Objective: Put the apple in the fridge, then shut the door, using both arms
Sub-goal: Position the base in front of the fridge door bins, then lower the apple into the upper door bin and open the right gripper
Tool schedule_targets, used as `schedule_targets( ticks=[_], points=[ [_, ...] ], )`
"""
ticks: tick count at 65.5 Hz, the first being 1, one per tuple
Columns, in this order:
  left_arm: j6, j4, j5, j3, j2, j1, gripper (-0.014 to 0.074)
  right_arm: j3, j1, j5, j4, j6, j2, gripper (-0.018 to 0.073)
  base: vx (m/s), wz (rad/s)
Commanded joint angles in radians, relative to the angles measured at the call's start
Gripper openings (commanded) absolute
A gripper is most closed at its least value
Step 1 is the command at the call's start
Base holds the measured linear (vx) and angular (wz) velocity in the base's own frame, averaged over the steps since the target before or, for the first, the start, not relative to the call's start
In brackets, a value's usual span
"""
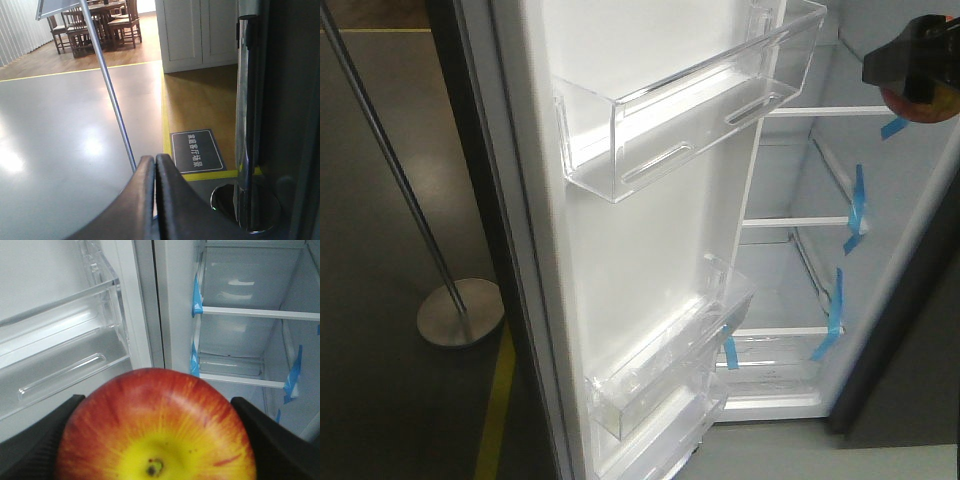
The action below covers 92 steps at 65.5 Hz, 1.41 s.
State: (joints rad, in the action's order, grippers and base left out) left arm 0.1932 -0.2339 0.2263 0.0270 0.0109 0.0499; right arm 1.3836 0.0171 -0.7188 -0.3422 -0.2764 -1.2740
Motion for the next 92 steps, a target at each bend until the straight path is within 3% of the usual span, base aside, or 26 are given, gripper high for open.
schedule_targets(
  ticks=[1,8,16,24,32,54,64,92],
  points=[
    [0.004,0.005,-0.076,0.015,0.016,-0.004,-0.0008,0.032,-0.006,0.12,-0.068,-0.013,0.029,0.0141,0.0,0.0],
    [0.004,0.005,-0.076,0.015,0.016,-0.004,-0.0008,0.045,-0.006,0.192,-0.234,-0.125,0.036,0.0141,0.0,0.0],
    [0.004,0.005,-0.076,0.015,0.016,-0.004,-0.0008,0.126,-0.006,0.192,-0.508,-0.418,0.01,0.0141,0.0,0.0],
    [0.004,0.005,-0.076,0.015,0.016,-0.004,-0.0008,0.261,-0.006,0.079,-0.804,-0.697,-0.076,0.0141,0.0,0.0],
    [0.004,0.005,-0.076,0.015,0.016,-0.004,-0.0008,0.382,-0.006,-0.038,-0.946,-0.799,-0.2,0.0141,0.0,0.0],
    [0.004,0.005,-0.076,0.015,0.016,-0.004,-0.0008,0.567,0.01,-0.171,-0.966,-0.801,-0.449,0.0162,0.0,0.0],
    [0.004,0.005,-0.076,0.015,0.016,-0.004,-0.0008,0.572,0.034,-0.16,-0.915,-0.801,-0.475,0.0207,0.0,0.0],
    [0.004,0.005,-0.076,0.015,0.016,-0.004,-0.0008,0.573,0.043,-0.163,-0.76,-0.678,-0.475,0.058,0.0,0.0]
  ],
)
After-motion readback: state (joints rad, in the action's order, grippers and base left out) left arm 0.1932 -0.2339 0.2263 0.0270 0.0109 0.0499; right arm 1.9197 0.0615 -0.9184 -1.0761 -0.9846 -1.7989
